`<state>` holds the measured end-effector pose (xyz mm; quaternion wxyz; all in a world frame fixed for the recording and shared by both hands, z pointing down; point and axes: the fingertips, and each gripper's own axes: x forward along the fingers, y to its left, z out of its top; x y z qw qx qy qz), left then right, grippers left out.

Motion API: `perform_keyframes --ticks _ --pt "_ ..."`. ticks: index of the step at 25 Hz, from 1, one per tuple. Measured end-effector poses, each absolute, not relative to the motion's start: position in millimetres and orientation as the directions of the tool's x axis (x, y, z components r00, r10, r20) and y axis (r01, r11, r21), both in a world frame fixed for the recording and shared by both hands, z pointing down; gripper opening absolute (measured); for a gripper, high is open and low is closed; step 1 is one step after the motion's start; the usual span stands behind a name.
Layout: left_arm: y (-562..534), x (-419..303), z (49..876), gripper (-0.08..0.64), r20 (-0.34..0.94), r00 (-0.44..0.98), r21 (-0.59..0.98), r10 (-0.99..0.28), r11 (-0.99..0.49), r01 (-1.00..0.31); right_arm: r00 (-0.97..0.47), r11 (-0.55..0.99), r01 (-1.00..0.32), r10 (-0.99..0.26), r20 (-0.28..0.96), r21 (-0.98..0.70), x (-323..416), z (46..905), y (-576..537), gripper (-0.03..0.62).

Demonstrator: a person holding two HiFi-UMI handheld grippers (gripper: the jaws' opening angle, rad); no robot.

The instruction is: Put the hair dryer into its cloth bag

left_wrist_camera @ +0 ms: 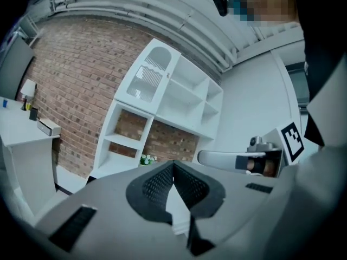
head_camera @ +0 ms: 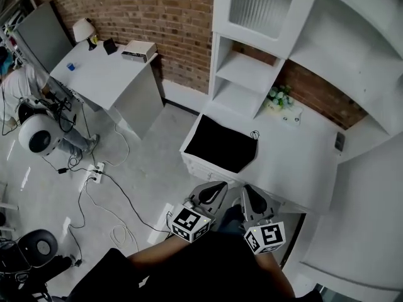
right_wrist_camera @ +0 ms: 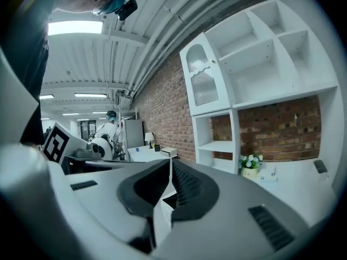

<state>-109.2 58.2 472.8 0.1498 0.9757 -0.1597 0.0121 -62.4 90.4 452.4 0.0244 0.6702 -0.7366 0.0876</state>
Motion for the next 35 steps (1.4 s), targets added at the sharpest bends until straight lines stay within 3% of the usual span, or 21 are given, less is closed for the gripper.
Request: perform_keyframes --ticks 8,28,35 --pt "72 -119 442 0.017 -0.052 0.949 0.192 -0.312 -0.935 -0.297 0.003 -0.005 -1.000 -0.994 0.106 -0.020 -84 441 91 0.028" --pt "58 -103 440 0.017 -0.018 0.943 0.116 -0.332 -0.938 -0.328 0.008 0.006 -0.995 -0.989 0.146 0.097 -86 440 79 0.025" --pt "46 -85 450 0.017 -0.010 0.940 0.106 -0.340 -0.935 -0.337 0.020 -0.012 -0.999 -0.988 0.151 0.052 -57 454 71 0.025"
